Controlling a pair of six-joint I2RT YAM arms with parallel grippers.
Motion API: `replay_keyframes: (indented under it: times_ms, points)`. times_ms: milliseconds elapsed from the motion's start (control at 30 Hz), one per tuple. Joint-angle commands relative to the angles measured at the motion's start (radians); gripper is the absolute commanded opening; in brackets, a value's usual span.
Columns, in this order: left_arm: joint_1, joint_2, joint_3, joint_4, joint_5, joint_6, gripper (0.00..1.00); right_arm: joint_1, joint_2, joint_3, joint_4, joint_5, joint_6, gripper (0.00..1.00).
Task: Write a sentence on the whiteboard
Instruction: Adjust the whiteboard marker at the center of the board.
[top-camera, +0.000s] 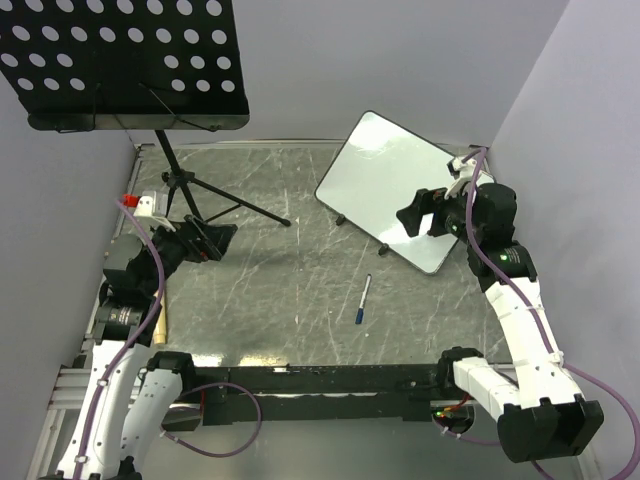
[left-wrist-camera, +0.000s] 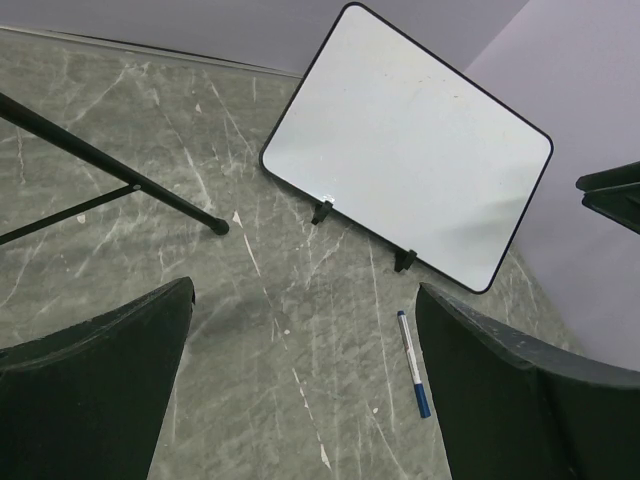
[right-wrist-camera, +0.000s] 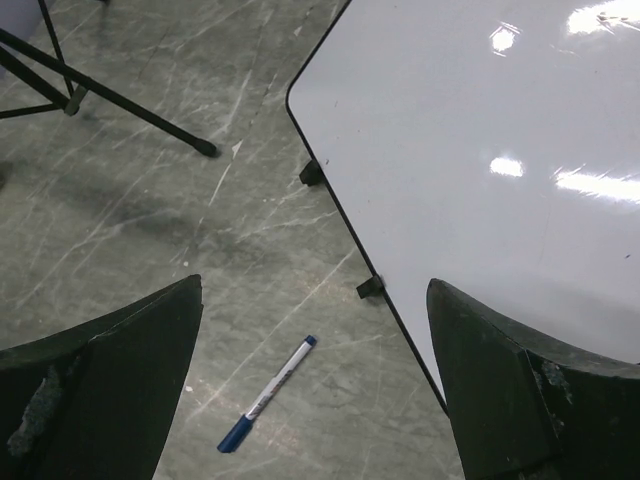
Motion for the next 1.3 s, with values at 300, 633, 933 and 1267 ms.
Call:
replay_keyframes:
  times_ms: [300,633,933,1267]
  points:
    - [0.004,-0.003,0.019,0.027,0.003,-0.009,0.97,0.004,0.015,0.022,-0.014,-0.277,-0.151,1.0]
    - [0.004,0.052,0.011,0.053,0.072,-0.096,0.97,0.283,0.294,0.134,-0.326,-0.478,-0.459,0.99]
    - [0.004,-0.055,-0.024,-0.022,0.026,-0.116,0.97,0.587,0.425,0.005,-0.252,0.21,-0.206,0.75]
    - [0.004,-0.098,-0.084,-0.007,0.02,-0.127,0.97,0.593,0.558,-0.015,-0.28,0.249,-0.084,0.52]
